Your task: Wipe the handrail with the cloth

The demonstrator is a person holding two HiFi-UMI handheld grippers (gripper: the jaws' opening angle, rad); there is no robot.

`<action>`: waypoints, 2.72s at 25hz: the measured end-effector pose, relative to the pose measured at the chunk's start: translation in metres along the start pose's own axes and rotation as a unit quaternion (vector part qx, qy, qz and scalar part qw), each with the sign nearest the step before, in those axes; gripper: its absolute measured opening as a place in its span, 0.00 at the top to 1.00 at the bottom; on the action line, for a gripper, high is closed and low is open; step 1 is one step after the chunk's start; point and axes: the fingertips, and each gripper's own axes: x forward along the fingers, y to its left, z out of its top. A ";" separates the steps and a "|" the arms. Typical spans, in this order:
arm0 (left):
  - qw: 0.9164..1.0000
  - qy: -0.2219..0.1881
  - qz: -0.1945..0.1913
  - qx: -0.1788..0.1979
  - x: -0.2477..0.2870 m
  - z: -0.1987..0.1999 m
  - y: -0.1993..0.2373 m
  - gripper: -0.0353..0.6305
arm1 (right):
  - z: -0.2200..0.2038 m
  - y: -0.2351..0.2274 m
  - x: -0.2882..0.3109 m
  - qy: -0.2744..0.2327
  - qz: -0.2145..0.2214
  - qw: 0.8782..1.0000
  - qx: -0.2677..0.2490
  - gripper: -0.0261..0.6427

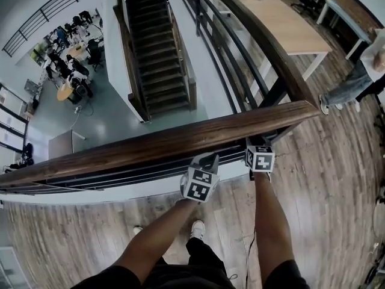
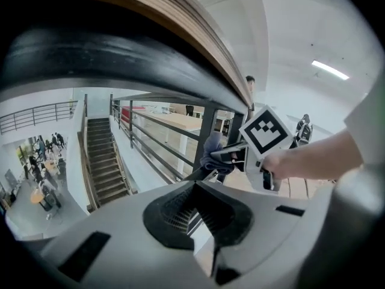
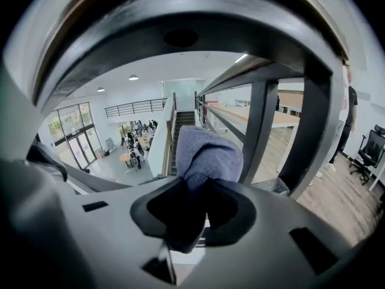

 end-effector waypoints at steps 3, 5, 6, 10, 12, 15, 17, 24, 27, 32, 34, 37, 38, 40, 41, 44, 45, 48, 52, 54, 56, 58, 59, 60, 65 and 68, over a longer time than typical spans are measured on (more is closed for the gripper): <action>1.000 -0.001 -0.007 0.012 0.002 0.001 -0.009 0.95 | 0.000 -0.025 -0.005 -0.004 -0.016 1.000 0.001 0.82; 1.000 0.002 -0.007 0.008 -0.001 -0.002 -0.009 0.95 | -0.001 -0.037 -0.008 -0.009 -0.024 1.000 -0.003 0.82; 1.000 0.003 -0.007 0.006 -0.002 -0.004 -0.008 0.95 | -0.002 -0.042 -0.009 -0.010 -0.030 0.999 -0.005 0.82; 1.000 0.005 -0.005 0.005 -0.002 -0.008 -0.003 0.95 | 0.000 -0.065 -0.009 -0.012 -0.048 0.999 0.000 0.82; 1.000 0.003 -0.004 0.000 -0.002 -0.011 -0.002 0.95 | -0.003 -0.074 -0.008 -0.012 -0.054 0.998 0.003 0.82; 1.000 -0.009 -0.006 0.001 -0.003 -0.015 -0.004 0.95 | -0.006 -0.081 -0.008 -0.016 -0.063 0.998 0.008 0.82; 1.000 -0.019 -0.008 0.000 -0.008 -0.020 -0.003 0.95 | -0.007 -0.079 -0.010 -0.021 -0.072 0.997 0.015 0.82; 0.999 -0.040 0.012 -0.017 -0.064 -0.051 0.041 0.95 | 0.004 0.026 -0.048 -0.114 -0.037 0.992 0.028 0.82; 0.998 -0.056 0.028 -0.010 -0.106 -0.065 0.061 0.95 | -0.001 0.098 -0.077 -0.138 -0.020 0.990 0.027 0.82; 0.995 -0.072 0.067 -0.022 -0.206 -0.113 0.123 0.95 | -0.016 0.259 -0.122 -0.157 0.023 0.987 0.014 0.82; 0.993 -0.072 0.088 -0.035 -0.252 -0.143 0.156 0.95 | -0.027 0.330 -0.131 -0.157 0.049 0.986 0.002 0.82; 0.988 -0.077 0.123 -0.049 -0.318 -0.192 0.208 0.95 | -0.049 0.433 -0.135 -0.154 0.087 0.984 -0.020 0.82; 0.986 -0.080 0.136 -0.054 -0.338 -0.211 0.227 0.95 | -0.057 0.464 -0.133 -0.155 0.097 0.983 -0.025 0.82; 0.981 -0.087 0.162 -0.064 -0.376 -0.250 0.266 0.95 | -0.073 0.524 -0.127 -0.159 0.115 0.980 -0.030 0.82; 0.978 -0.089 0.175 -0.070 -0.394 -0.270 0.286 0.95 | -0.080 0.552 -0.123 -0.161 0.124 0.979 -0.031 0.82; 0.969 -0.092 0.213 -0.085 -0.441 -0.339 0.346 0.95 | -0.108 0.638 -0.105 -0.165 0.154 0.973 -0.040 0.82; 0.965 -0.094 0.226 -0.093 -0.455 -0.367 0.366 0.95 | -0.121 0.668 -0.096 -0.167 0.165 0.971 -0.047 0.82; 0.952 -0.101 0.264 -0.121 -0.496 -0.440 0.417 0.95 | -0.155 0.751 -0.074 -0.173 0.202 0.961 -0.076 0.82; 0.934 -0.116 0.309 -0.134 -0.533 -0.431 0.438 0.95 | -0.123 0.794 -0.074 -0.180 0.253 0.943 -0.121 0.82; 0.925 -0.121 0.330 -0.143 -0.544 -0.416 0.439 0.95 | -0.109 0.802 -0.075 -0.179 0.277 0.934 -0.136 0.82; 0.914 -0.123 0.350 -0.163 -0.556 -0.414 0.443 0.95 | -0.108 0.815 -0.074 -0.179 0.300 0.926 -0.147 0.82; 0.901 -0.129 0.374 -0.178 -0.576 -0.422 0.450 0.95 | -0.116 0.835 -0.073 -0.181 0.317 0.917 -0.159 0.82; 0.895 -0.135 0.386 -0.180 -0.584 -0.430 0.455 0.95 | -0.121 0.846 -0.072 -0.182 0.325 0.913 -0.165 0.82; 0.889 -0.140 0.397 -0.179 -0.590 -0.439 0.461 0.95 | -0.126 0.857 -0.069 -0.183 0.332 0.910 -0.168 0.82; 0.879 -0.151 0.426 -0.151 -0.600 -0.491 0.509 0.95 | -0.149 0.939 -0.041 -0.197 0.367 0.893 -0.169 0.82; 0.876 -0.170 0.425 -0.150 -0.599 -0.528 0.539 0.95 | -0.169 0.994 -0.023 -0.209 0.382 0.882 -0.178 0.82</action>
